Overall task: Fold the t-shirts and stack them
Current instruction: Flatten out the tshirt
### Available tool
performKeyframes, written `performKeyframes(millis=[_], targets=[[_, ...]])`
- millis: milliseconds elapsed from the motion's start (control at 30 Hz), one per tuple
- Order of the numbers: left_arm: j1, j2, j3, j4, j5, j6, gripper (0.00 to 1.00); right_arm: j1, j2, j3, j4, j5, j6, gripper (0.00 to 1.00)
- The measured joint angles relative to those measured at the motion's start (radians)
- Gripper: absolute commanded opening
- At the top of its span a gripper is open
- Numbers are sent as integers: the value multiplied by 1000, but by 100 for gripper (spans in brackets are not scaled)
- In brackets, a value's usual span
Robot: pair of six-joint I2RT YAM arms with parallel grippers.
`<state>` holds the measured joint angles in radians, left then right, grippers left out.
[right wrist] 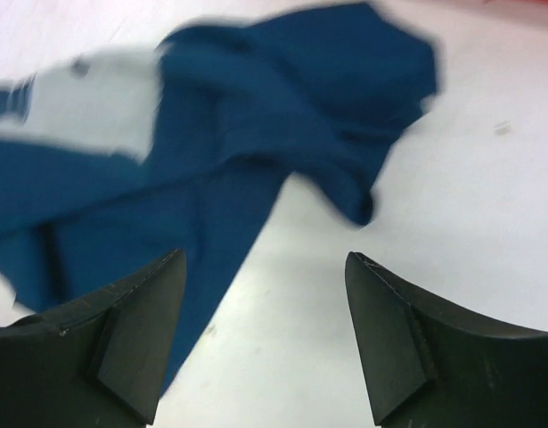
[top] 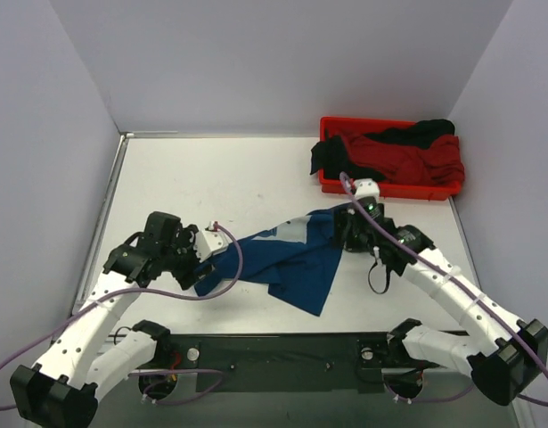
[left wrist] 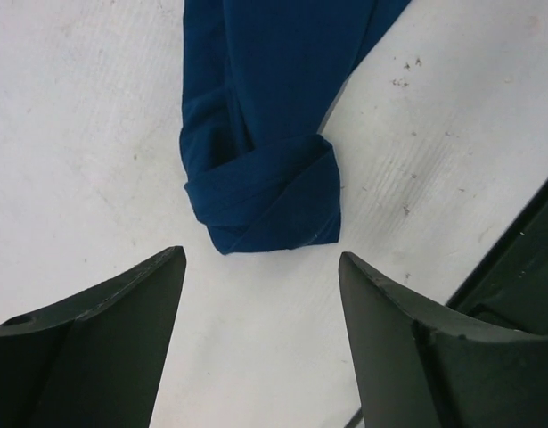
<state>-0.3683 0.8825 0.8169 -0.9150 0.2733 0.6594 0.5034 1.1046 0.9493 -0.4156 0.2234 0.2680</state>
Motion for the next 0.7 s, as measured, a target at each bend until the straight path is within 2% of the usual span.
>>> performKeyframes(millis=[133, 233, 333, 400, 433, 467, 500, 700], targets=[[-44, 59, -60, 87, -45, 11, 73, 209, 0, -121, -8, -8, 131, 68], [-124, 127, -122, 116, -104, 3, 73, 324, 131, -181, 1, 0, 225, 68], [-215, 127, -150, 122, -149, -12, 74, 378, 262, -215, 29, -9, 294, 65], [-247, 105, -155, 131, -166, -20, 75, 383, 325, -228, 61, -24, 320, 53], [-254, 90, -156, 136, -171, -22, 76, 383, 352, -235, 88, -41, 343, 33], [-255, 73, -156, 142, -172, -24, 77, 383, 355, -232, 109, -54, 346, 21], [-257, 56, -156, 145, -172, -25, 78, 382, 357, -241, 144, -72, 355, 0], [-265, 31, -149, 153, -162, -27, 79, 374, 306, -299, 229, -98, 383, 0]])
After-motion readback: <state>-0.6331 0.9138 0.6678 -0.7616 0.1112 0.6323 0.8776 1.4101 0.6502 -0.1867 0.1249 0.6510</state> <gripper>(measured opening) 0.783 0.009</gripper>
